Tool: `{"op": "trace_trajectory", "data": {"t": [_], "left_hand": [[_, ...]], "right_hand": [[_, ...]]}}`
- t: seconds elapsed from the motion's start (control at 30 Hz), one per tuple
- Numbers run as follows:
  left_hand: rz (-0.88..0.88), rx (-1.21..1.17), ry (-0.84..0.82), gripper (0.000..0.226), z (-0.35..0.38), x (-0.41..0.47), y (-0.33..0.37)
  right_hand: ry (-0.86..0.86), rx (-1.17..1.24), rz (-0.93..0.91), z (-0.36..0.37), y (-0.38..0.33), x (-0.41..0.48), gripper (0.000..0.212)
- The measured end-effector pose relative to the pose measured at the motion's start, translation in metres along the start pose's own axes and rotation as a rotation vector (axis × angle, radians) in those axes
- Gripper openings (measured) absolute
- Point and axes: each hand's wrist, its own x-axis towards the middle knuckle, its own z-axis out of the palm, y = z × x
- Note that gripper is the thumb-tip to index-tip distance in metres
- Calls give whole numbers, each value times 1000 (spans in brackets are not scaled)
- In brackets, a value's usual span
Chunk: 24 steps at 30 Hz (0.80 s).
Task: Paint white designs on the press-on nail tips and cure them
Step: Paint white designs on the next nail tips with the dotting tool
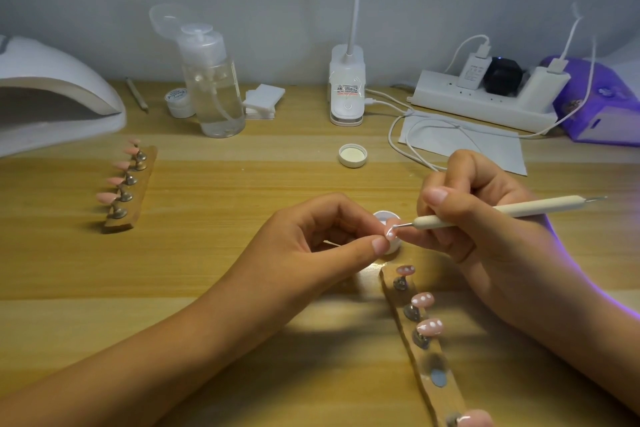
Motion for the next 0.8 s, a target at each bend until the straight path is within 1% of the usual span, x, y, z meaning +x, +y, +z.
{"op": "trace_trajectory", "data": {"t": [0.63, 0.8], "left_hand": [[21, 36, -3, 5, -2, 0, -2], [26, 21, -5, 6, -1, 1, -2]], "right_hand": [[5, 2, 3, 0, 0, 0, 20], [5, -18, 2, 0, 0, 0, 27]]}}
